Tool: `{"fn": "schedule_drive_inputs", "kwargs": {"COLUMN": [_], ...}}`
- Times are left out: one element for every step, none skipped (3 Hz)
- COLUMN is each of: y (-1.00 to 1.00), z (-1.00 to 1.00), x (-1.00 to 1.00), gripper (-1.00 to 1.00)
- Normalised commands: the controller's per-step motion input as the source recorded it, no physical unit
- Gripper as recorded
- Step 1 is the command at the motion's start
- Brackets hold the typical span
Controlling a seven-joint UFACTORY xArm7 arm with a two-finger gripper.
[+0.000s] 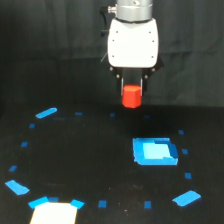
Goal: Pick up the red object from the table
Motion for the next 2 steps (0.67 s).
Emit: {"fn": "schedule_drive_inputs", "kwargs": {"y": [0.21, 0.15], "z": [-0.06, -0.01], "x": [-0.09, -0.34], "gripper": [-0.98, -1.0]}}
